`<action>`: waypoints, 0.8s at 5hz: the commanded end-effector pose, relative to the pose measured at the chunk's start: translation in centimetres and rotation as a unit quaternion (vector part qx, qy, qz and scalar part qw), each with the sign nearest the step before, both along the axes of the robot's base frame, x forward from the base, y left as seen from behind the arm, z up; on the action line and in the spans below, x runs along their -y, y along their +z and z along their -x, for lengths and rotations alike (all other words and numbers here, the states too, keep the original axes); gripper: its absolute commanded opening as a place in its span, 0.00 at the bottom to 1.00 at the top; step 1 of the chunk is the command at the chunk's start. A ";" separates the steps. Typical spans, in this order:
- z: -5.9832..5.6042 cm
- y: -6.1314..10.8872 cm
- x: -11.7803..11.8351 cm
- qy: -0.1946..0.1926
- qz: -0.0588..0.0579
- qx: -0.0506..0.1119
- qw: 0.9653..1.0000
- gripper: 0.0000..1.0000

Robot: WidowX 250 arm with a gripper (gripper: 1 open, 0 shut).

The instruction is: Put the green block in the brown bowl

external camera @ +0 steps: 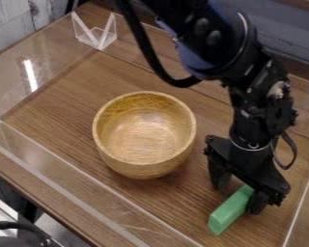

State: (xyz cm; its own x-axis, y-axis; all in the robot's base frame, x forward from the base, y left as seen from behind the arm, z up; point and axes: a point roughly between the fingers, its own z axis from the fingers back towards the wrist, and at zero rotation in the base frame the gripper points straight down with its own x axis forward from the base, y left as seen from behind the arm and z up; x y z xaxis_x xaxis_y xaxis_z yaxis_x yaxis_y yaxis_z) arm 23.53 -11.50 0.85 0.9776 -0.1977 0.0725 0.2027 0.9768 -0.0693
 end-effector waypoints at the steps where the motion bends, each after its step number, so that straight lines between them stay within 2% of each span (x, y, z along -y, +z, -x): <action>1: 1.0 -0.3 -0.4 0.006 -0.005 -0.020 1.000 0.00; 2: 1.3 0.7 -0.4 0.010 -0.002 -0.027 1.000 0.00; 4: 1.6 3.8 -0.7 0.026 0.011 -0.037 0.999 0.00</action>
